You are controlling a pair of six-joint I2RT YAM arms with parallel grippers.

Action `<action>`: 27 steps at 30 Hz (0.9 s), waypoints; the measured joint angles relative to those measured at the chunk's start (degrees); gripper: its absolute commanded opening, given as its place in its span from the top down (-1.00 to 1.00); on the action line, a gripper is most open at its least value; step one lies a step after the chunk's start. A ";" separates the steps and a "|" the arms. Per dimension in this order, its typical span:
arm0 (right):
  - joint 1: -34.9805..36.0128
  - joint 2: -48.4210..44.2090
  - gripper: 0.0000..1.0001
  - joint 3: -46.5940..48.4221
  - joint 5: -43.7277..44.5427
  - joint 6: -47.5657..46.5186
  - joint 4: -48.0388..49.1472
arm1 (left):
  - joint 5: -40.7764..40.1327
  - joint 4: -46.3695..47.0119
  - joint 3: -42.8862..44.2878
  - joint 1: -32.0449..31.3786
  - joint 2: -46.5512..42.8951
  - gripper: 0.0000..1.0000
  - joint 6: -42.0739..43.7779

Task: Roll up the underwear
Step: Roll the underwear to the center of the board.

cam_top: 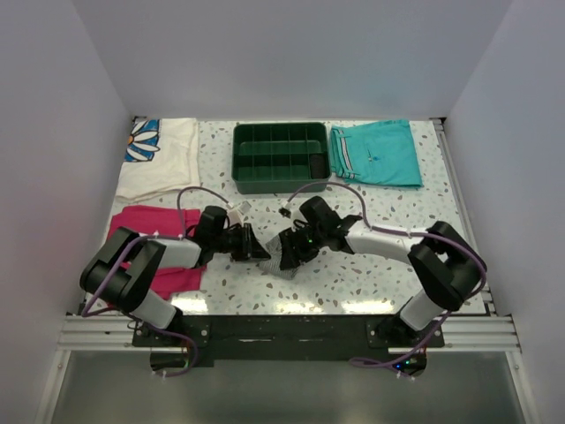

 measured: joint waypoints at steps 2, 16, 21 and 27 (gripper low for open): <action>0.90 -2.58 -0.15 0.00 3.45 -0.94 -1.99 | -0.31 -0.63 0.39 -0.22 0.11 0.74 0.02; 16.11 -5.16 -0.21 8.00 26.56 -8.79 -11.43 | -0.55 -4.00 3.50 -0.66 1.68 0.72 0.37; 20.68 -0.68 -0.20 10.91 32.39 -11.17 -11.72 | -0.50 -4.37 3.76 -0.68 1.86 0.72 0.42; 23.32 3.34 -0.18 11.91 38.84 -14.12 -12.33 | -0.50 -4.90 4.13 -0.68 1.97 0.72 0.50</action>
